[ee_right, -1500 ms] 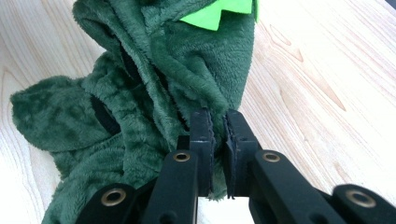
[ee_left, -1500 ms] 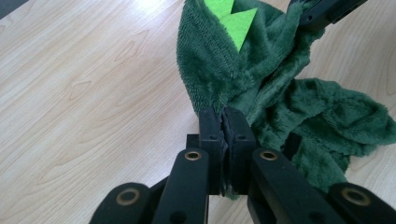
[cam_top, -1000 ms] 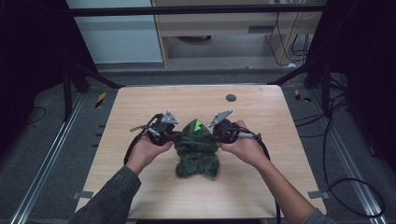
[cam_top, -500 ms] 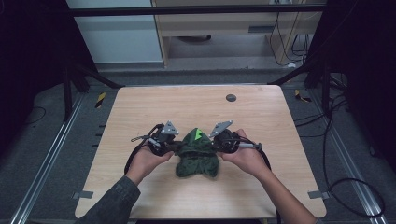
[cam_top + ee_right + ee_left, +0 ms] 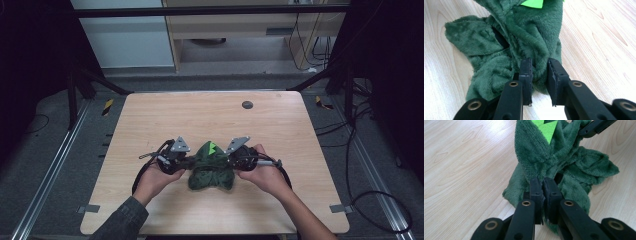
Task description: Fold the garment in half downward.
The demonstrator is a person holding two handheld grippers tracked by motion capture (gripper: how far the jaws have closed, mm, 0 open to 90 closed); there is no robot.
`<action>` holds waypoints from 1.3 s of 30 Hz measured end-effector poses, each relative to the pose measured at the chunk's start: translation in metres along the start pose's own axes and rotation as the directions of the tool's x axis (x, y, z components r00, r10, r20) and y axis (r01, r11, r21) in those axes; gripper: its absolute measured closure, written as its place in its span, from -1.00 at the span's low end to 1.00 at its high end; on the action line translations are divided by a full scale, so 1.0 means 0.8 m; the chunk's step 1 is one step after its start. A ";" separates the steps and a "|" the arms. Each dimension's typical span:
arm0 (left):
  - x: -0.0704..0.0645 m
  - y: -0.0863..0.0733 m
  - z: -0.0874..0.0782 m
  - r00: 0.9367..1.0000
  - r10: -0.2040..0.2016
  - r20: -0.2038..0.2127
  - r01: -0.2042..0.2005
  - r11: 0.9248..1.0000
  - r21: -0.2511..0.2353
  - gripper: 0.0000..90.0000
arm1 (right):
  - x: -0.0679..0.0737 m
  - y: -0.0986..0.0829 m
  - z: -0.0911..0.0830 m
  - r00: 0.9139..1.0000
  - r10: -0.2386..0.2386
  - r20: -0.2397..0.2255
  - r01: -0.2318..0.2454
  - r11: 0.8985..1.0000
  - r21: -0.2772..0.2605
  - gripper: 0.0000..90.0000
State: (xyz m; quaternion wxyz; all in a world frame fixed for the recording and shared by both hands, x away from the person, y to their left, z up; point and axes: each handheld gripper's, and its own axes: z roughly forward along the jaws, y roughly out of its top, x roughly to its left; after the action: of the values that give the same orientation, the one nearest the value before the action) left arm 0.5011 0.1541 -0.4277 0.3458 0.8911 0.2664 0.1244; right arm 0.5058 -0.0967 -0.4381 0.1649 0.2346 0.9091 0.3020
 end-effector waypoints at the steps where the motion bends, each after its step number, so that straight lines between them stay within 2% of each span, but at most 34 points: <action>1: 0.000 0.000 0.000 1.000 0.000 0.000 0.000 1.000 0.000 0.91 | 0.000 0.000 0.000 1.000 0.000 0.000 0.000 1.000 0.000 0.67; 10: -0.006 0.000 -0.008 1.000 0.015 0.000 -0.015 0.999 -0.031 0.92 | 0.005 -0.005 -0.005 1.000 0.000 0.007 0.000 1.000 -0.014 0.74; 15: -0.011 -0.008 -0.006 1.000 0.029 0.006 -0.028 0.999 -0.023 0.92 | 0.010 -0.013 -0.009 1.000 0.005 0.021 -0.005 1.000 -0.027 0.74; 19: -0.014 -0.016 -0.001 0.999 0.042 -0.006 -0.042 0.999 -0.013 0.90 | 0.015 -0.019 -0.007 1.000 0.008 0.023 -0.008 1.000 -0.026 0.74; 27: -0.018 -0.028 0.005 0.999 0.042 -0.012 -0.042 0.999 -0.012 0.83 | 0.022 -0.028 -0.004 1.000 0.012 0.017 -0.011 1.000 -0.029 0.69; 31: -0.019 -0.036 0.006 0.999 0.033 -0.019 -0.033 0.999 -0.015 0.74 | 0.025 -0.032 -0.003 1.000 0.014 0.016 -0.013 1.000 -0.026 0.65; 36: -0.023 -0.048 0.012 1.000 0.014 -0.022 -0.015 1.000 -0.017 0.71 | 0.028 -0.038 -0.003 1.000 0.015 0.009 -0.015 1.000 -0.023 0.61; 39: -0.023 -0.049 0.013 0.999 0.015 -0.035 -0.016 1.000 -0.012 0.61 | 0.029 -0.039 -0.003 1.000 0.014 0.007 -0.014 1.000 -0.021 0.57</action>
State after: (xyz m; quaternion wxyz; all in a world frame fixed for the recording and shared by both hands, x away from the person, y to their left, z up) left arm 0.4747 0.1624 -0.4626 0.3456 0.8887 0.2647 0.1440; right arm 0.4752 -0.1076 -0.4594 0.1683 0.2403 0.9037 0.3119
